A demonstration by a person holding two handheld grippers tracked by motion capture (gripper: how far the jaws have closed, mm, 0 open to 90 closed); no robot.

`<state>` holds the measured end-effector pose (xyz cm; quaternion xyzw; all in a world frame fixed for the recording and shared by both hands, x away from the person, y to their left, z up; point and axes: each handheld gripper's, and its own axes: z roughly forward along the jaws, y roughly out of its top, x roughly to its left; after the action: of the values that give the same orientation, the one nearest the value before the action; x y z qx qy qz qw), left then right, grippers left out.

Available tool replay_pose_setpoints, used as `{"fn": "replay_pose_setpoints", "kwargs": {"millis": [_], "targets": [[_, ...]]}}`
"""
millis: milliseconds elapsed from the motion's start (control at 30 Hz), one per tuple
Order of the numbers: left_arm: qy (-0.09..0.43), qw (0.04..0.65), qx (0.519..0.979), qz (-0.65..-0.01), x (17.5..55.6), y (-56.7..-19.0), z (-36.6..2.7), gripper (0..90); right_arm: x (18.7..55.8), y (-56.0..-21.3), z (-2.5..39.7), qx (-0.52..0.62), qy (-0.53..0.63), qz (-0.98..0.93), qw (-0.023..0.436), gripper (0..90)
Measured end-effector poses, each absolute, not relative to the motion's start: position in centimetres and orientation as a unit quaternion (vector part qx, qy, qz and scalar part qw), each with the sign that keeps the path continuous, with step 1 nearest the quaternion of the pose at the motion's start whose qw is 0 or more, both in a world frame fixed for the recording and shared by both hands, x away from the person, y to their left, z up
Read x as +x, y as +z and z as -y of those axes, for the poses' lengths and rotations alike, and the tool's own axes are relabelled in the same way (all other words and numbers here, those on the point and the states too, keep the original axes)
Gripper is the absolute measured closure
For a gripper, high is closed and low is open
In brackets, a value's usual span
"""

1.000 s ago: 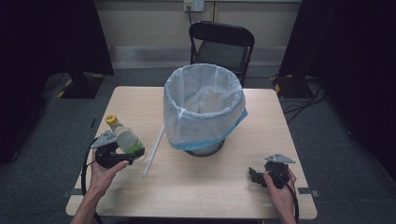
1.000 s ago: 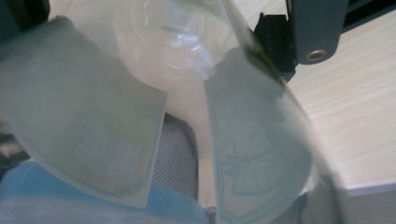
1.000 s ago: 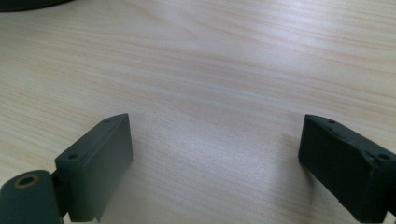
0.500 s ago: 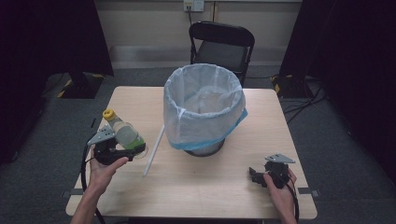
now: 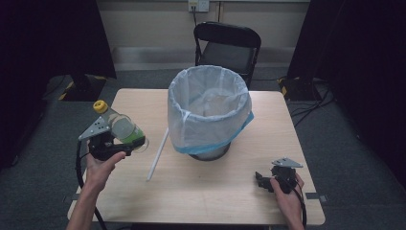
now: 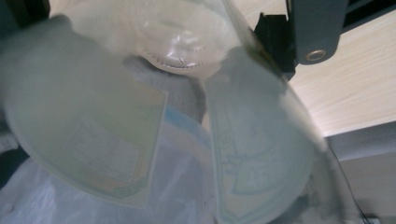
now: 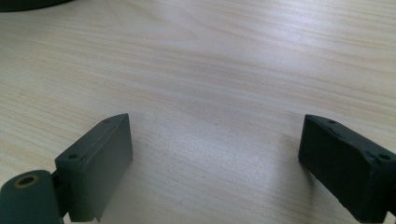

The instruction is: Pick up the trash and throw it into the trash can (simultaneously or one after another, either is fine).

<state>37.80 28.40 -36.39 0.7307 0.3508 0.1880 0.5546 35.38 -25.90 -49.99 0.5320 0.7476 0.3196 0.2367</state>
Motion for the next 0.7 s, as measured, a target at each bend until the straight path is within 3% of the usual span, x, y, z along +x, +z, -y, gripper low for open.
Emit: {"fn": "replay_pose_setpoints", "kwargs": {"millis": [700], "targets": [[0.204, 0.578, 0.723, -0.318, 39.8, -31.0, -26.6, 28.3, 35.4, -50.0, 25.9, 0.532, 0.32, -0.747, 0.237, 8.9]]}}
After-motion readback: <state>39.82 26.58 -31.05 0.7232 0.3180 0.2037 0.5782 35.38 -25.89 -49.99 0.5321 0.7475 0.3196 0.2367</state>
